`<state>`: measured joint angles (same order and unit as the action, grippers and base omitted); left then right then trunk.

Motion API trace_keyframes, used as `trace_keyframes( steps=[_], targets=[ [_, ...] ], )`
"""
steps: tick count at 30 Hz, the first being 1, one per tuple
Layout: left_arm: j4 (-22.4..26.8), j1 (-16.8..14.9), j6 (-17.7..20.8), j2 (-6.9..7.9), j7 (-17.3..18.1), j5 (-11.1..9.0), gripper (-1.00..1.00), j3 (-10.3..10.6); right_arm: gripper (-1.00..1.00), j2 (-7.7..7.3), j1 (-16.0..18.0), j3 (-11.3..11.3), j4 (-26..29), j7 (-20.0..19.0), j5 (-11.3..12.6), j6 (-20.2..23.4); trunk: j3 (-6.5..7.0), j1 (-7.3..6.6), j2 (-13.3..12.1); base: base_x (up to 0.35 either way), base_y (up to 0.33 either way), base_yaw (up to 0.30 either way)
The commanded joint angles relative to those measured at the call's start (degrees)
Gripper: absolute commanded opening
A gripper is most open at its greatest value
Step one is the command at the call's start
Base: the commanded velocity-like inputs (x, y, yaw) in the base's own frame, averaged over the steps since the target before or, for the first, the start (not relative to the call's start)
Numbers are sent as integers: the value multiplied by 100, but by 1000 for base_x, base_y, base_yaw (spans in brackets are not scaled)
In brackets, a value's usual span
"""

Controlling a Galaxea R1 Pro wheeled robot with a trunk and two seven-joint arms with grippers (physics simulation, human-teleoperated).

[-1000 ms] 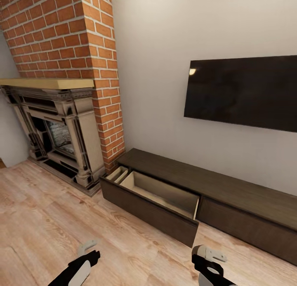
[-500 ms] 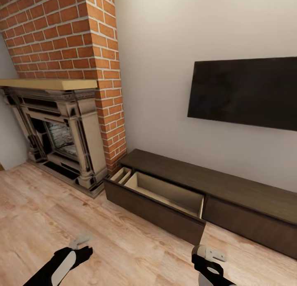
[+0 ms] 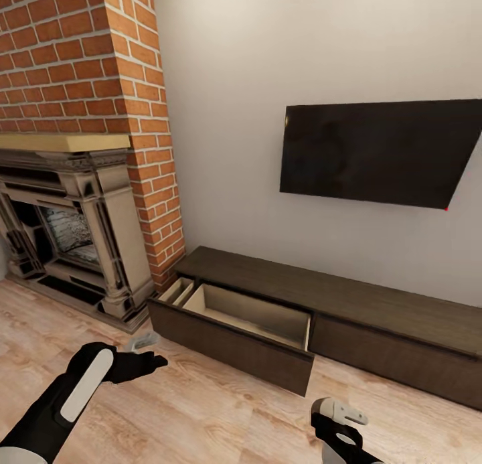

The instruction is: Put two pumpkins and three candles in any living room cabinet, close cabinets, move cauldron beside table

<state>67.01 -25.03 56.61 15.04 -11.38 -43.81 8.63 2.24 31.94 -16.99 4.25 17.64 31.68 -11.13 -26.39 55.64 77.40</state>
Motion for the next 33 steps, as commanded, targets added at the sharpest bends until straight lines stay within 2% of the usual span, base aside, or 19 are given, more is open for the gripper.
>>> trace_keyframes(
  steps=[1,11,13,16,23,33],
  targets=[
    [17,-2,15,4,-58,-62,100,9,-100,3,5,-50,-4,14,57,-21,18,-23,-38,0,0,-186],
    [40,5,34,-12,-57,-74,100,31,-100,4,5,-50,-6,9,59,-27,208,-242,-439,0,0,-35],
    [42,6,34,-59,-57,-73,100,31,-100,-1,5,-50,-8,7,63,-23,244,-286,-519,0,0,-1],
    [54,7,34,-129,-57,-62,100,26,-100,-4,5,-46,-4,-58,66,-26,244,-286,-519,0,0,0],
    [100,16,36,-134,-57,-64,100,-8,-100,-3,5,-44,-4,-360,66,-3,244,-286,-519,132,28,0],
    [100,24,43,-133,-57,-66,100,-5,-100,-5,5,-41,-4,-374,67,-25,261,-286,-519,127,249,-53]
  ],
)
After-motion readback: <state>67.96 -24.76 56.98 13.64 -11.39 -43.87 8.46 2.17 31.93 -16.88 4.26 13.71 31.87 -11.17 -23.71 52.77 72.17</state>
